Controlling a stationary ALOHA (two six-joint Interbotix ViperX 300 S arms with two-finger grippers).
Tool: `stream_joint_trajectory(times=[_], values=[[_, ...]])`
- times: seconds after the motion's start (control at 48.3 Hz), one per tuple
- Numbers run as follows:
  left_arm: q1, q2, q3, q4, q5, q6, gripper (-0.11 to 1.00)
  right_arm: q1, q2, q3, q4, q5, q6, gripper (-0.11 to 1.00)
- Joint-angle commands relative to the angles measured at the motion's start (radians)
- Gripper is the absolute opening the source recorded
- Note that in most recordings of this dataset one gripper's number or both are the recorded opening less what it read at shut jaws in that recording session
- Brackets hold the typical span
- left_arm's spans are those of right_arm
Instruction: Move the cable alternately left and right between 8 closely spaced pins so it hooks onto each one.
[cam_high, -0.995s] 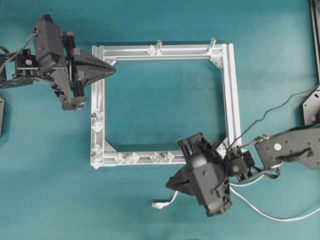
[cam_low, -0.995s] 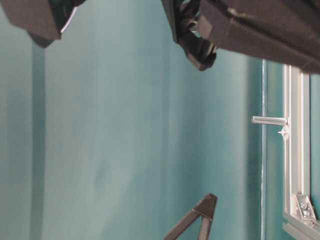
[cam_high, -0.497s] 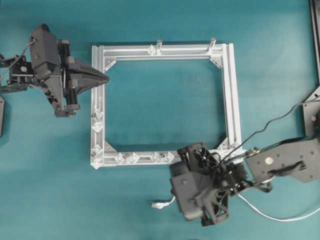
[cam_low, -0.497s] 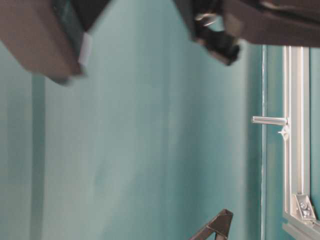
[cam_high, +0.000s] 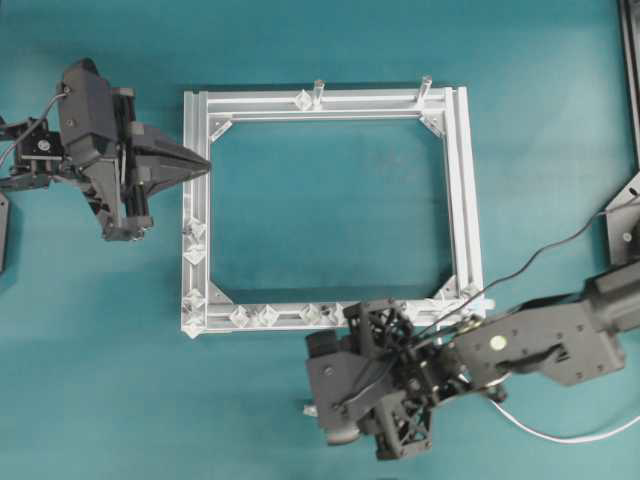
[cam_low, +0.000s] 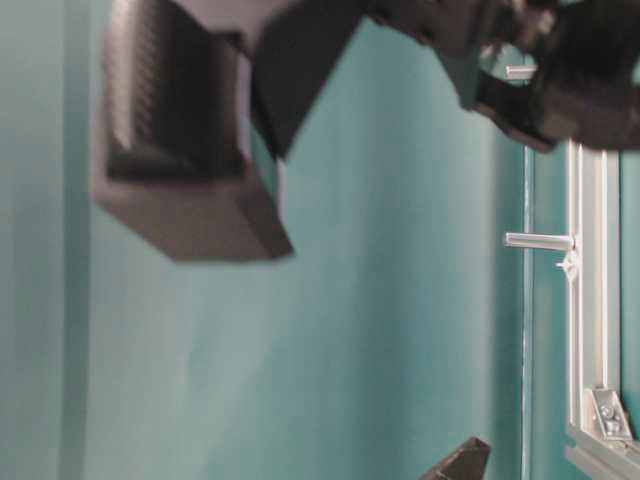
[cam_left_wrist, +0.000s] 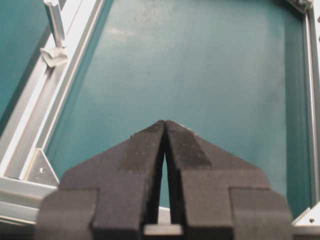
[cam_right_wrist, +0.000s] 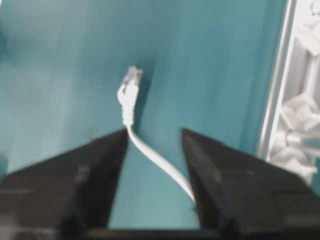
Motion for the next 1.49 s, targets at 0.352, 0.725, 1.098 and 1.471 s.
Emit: stream_joint_trajectory(times=[0.352, 0.725, 1.098, 1.471], values=[[-0.048, -0.031, 0.018, 0.003, 0.005, 0.011, 0.00, 0.008, 0.092, -0.137, 0.006, 0.025, 0.037, 0.55], [-0.046, -0.403, 0.175, 0.002, 0.143, 0.035, 0.00, 0.031, 0.130, -0.141, 0.006, 0.034, 0.104, 0.55], [-0.046, -0.810, 0.262, 0.002, 0.413, 0.028, 0.00, 0.041, 0.160, -0.146, 0.006, 0.057, 0.112, 0.55], [-0.046, -0.917, 0.291, 0.003, 0.468, 0.006, 0.00, 0.041, 0.198, -0.196, 0.006, 0.077, 0.115, 0.54]])
